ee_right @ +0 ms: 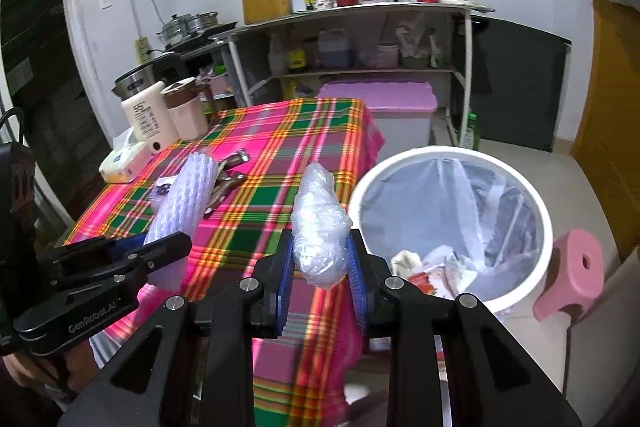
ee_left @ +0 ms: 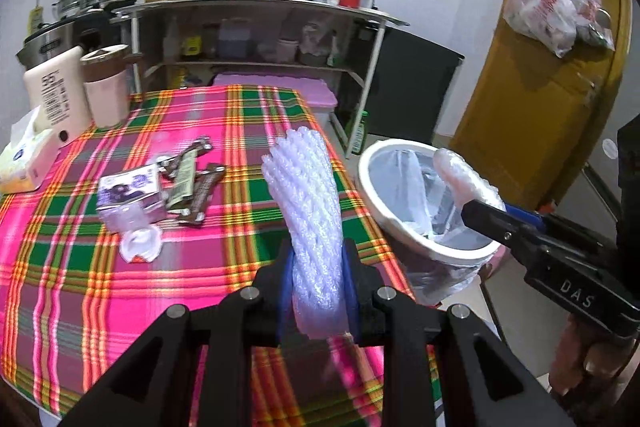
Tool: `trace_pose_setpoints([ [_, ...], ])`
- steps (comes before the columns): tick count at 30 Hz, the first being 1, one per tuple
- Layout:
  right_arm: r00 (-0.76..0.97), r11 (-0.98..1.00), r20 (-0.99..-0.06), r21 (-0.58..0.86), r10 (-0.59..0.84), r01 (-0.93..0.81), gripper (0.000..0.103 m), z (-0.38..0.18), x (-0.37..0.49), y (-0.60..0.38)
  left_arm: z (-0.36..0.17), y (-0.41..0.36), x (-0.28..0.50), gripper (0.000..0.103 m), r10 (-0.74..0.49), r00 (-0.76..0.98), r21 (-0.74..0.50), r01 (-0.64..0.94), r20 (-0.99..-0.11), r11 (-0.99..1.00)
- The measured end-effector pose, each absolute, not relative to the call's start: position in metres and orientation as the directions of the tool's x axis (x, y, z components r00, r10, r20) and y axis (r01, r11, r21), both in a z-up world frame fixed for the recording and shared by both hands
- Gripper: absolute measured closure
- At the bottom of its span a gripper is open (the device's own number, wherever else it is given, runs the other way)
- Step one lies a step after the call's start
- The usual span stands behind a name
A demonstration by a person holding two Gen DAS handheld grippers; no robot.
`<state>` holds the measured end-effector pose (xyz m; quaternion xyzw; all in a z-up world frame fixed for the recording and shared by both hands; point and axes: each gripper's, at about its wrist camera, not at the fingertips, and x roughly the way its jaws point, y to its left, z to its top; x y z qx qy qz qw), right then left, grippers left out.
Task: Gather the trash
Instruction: 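Carry the foam sleeve and plastic bag over the trash bin with both tools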
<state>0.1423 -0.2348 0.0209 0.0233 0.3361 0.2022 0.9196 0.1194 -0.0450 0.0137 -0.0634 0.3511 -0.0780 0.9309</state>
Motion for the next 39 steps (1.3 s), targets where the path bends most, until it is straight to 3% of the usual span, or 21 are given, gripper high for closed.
trace_pose_setpoints([
  [39, 0.675, 0.971, -0.697, 0.177, 0.24, -0.163, 0.076, -0.021, 0.209, -0.316, -0.003, -0.144, 0.213, 0.078, -0.366, 0.625, -0.191, 0.331, -0.689, 0.924],
])
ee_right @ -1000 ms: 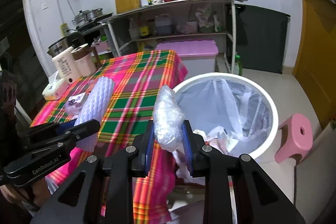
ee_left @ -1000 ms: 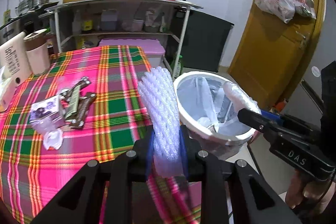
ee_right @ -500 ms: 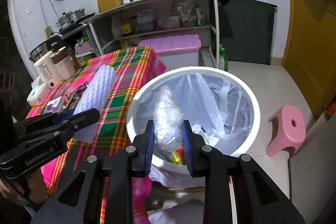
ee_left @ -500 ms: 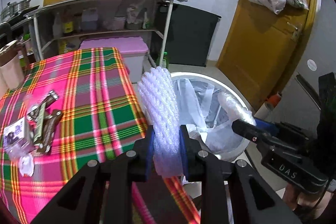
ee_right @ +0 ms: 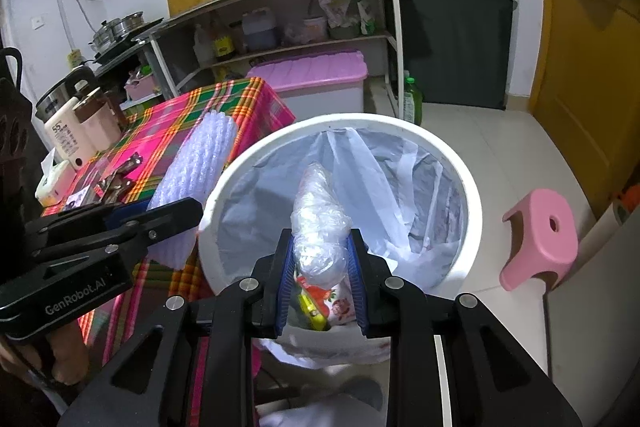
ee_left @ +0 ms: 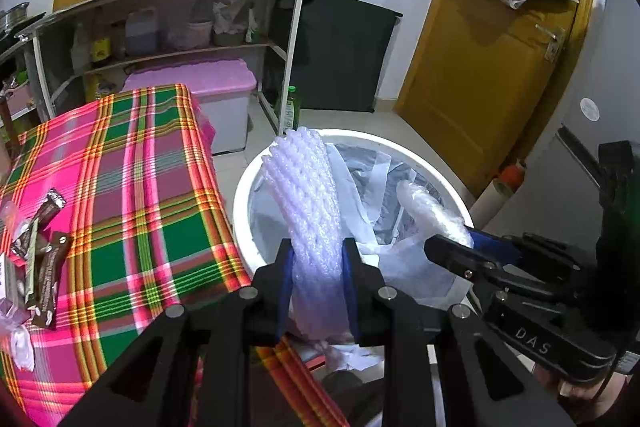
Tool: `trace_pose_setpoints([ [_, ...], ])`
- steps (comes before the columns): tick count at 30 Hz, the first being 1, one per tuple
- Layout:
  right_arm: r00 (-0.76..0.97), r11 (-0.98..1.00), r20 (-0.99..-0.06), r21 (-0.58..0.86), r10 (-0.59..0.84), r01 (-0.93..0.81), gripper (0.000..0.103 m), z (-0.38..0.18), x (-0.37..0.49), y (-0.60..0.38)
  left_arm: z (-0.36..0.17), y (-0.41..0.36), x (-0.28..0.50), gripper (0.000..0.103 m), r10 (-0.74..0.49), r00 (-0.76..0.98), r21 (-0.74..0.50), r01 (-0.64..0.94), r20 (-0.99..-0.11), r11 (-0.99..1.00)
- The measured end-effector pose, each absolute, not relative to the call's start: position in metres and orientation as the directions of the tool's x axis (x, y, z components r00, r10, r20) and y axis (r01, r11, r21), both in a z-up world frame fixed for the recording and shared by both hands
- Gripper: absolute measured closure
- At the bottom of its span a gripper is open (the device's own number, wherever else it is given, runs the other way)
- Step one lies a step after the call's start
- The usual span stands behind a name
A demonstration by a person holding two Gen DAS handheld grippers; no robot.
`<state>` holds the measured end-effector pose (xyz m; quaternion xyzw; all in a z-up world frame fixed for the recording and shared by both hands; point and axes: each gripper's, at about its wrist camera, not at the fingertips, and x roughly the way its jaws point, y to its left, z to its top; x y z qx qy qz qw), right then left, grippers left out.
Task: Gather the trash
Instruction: 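Carry the foam sleeve and plastic bag over the trash bin with both tools, then open both tools to drop the sleeve and bag into the bin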
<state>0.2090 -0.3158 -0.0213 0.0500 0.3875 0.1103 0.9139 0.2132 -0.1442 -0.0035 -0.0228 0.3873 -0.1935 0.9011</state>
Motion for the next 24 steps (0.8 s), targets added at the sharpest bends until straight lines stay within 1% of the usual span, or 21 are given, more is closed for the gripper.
trace_pose_setpoints([
  [4, 0.663, 0.97, -0.709, 0.181, 0.242, -0.16, 0.076, -0.025, 0.215, -0.318, -0.004, -0.144, 0.219, 0.075, -0.374, 0.62, -0.203, 0.329, -0.69, 0.922],
  [7, 0.655, 0.97, -0.716, 0.181, 0.243, -0.163, 0.075, -0.029, 0.217, -0.317, -0.005, -0.144, 0.221, 0.07, -0.378, 0.618, -0.213, 0.326, -0.69, 0.921],
  [9, 0.651, 0.969, -0.719, 0.179, 0.245, -0.168, 0.069, -0.03, 0.218, -0.316, -0.006, -0.144, 0.221, 0.064, -0.385, 0.615, -0.222, 0.326, -0.688, 0.919],
  [11, 0.651, 0.969, -0.718, 0.179, 0.247, -0.17, 0.064, -0.031, 0.217, -0.316, -0.005, -0.143, 0.221, 0.064, -0.388, 0.615, -0.227, 0.326, -0.686, 0.918],
  [24, 0.676, 0.971, -0.697, 0.16, 0.239, -0.178, 0.063, -0.016, 0.204, -0.31, 0.003, -0.127, 0.209, 0.064, -0.372, 0.644, -0.226, 0.3, -0.669, 0.927],
])
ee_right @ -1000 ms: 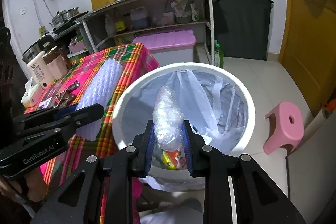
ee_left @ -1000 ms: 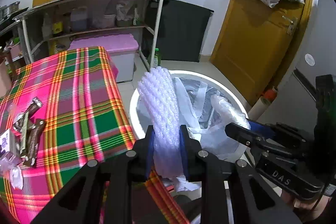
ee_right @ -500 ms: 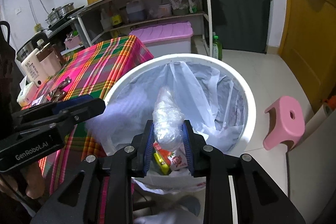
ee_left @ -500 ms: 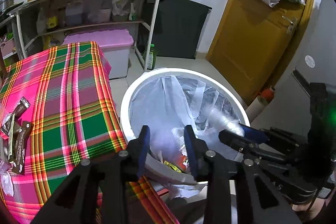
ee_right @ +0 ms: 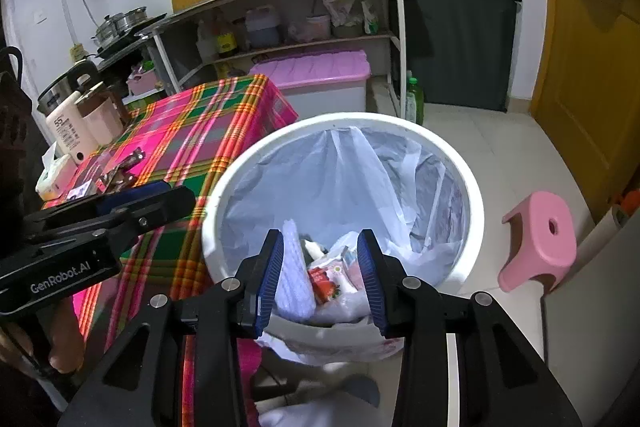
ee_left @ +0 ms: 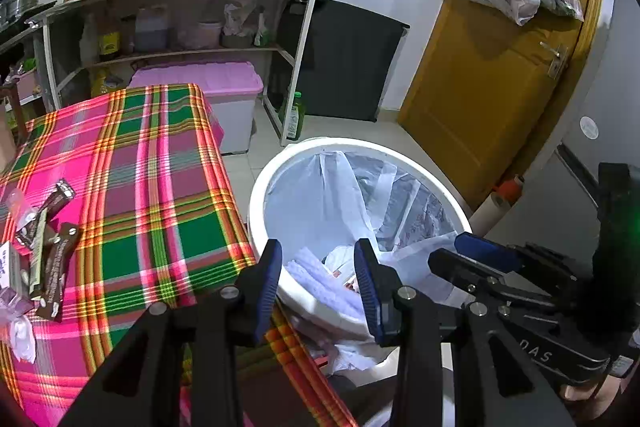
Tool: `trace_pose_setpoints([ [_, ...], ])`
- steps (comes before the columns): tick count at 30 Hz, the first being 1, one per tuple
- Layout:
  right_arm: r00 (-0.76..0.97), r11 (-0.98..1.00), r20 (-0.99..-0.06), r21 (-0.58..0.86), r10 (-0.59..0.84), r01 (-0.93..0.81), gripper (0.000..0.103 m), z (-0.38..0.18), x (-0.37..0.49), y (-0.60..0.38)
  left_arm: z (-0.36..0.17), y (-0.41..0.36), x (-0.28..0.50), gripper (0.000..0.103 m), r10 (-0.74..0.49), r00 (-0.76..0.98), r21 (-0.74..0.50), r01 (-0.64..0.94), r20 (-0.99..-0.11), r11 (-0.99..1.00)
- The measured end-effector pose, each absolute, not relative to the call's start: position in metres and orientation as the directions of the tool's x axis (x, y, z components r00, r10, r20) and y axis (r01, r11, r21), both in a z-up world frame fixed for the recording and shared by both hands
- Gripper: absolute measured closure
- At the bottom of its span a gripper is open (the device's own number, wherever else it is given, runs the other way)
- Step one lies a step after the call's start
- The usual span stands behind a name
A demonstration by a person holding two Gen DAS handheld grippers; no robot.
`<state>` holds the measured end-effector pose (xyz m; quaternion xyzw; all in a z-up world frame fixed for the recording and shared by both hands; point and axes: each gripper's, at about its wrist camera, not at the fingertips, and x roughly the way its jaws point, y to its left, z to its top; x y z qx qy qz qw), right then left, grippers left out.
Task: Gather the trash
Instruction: 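Open both tools to drop the sleeve and bag into the bin, then move both tools back over the table toward the remaining trash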
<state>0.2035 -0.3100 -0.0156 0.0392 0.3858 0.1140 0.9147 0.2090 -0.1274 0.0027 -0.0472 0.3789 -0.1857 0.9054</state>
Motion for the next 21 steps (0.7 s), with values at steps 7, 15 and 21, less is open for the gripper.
trace_pose_setpoints([
  [7, 0.693, 0.968, -0.677, 0.146, 0.249, -0.205, 0.063, -0.002, 0.189, -0.299, 0.011, -0.118, 0.196, 0.064, -0.361, 0.663, -0.22, 0.29, -0.655, 0.931],
  [15, 0.705, 0.962, -0.657, 0.129, 0.266, -0.242, 0.063, 0.01, 0.174, -0.285, 0.017, -0.106, 0.181, 0.064, -0.348, 0.684, -0.217, 0.274, -0.641, 0.937],
  [21, 0.705, 0.954, -0.648, 0.13, 0.289, -0.271, 0.063, 0.014, 0.168, -0.276, 0.021, -0.095, 0.171, 0.064, -0.334, 0.699, -0.218, 0.254, -0.633, 0.942],
])
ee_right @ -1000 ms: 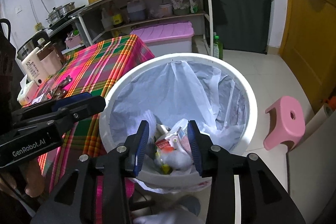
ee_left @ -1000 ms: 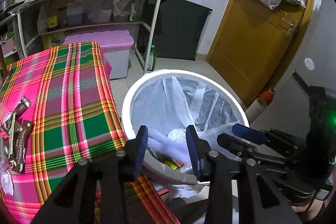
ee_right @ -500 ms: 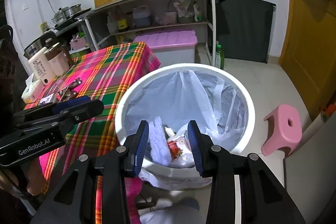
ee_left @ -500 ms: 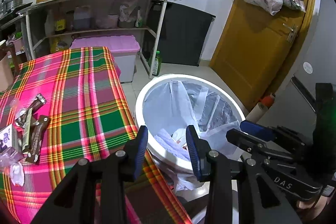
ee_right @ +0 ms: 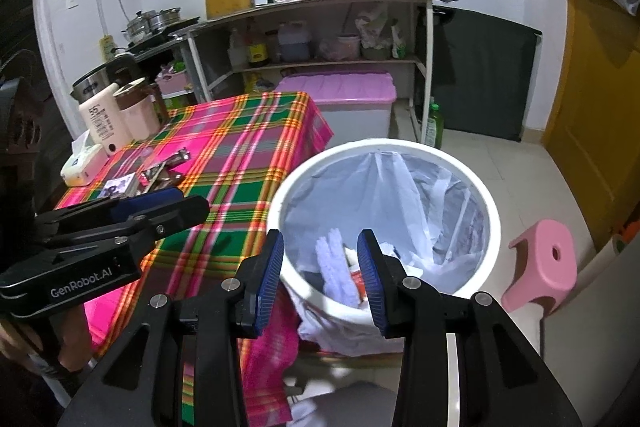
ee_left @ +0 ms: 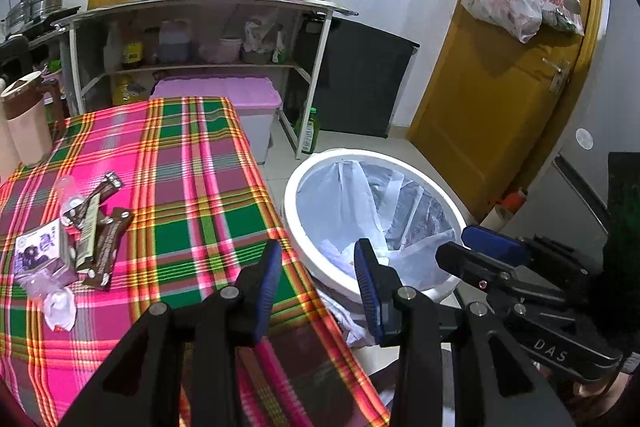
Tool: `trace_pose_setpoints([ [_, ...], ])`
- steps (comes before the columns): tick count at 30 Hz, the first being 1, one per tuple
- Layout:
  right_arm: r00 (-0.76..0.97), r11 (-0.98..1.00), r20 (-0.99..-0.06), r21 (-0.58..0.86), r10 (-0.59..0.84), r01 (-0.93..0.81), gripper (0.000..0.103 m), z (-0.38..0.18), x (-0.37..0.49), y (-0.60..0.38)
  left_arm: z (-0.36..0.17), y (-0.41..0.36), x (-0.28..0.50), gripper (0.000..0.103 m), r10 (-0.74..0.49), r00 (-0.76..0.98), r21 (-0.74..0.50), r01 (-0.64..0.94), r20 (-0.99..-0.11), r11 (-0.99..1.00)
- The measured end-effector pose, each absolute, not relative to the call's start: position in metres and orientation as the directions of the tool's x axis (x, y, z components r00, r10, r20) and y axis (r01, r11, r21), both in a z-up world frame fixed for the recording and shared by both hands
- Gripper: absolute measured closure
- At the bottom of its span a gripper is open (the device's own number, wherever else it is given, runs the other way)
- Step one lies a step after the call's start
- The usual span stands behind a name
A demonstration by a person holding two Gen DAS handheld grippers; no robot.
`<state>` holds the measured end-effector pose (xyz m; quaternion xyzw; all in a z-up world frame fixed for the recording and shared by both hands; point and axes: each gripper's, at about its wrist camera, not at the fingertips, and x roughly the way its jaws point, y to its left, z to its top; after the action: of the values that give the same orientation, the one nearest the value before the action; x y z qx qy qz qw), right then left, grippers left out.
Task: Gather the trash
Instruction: 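Move both tools back over the table toward the remaining trash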
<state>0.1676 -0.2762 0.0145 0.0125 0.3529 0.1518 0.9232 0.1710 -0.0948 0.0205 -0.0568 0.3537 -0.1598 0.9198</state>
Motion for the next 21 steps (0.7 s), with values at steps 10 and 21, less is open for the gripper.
trace_pose_setpoints([
  [10, 0.666, 0.925, -0.65, 0.18, 0.367, -0.335, 0.058, 0.004, 0.159, -0.25, 0.011, -0.067, 0.152, 0.064, -0.285, 0.712, -0.21, 0.194, -0.642, 0.958],
  [21, 0.629, 0.899, -0.661, 0.175, 0.41, -0.402, 0.057, 0.0, 0.158, -0.22, -0.006, -0.023, 0.137, 0.064, -0.214, 0.72, -0.216, 0.091, -0.66, 0.972],
])
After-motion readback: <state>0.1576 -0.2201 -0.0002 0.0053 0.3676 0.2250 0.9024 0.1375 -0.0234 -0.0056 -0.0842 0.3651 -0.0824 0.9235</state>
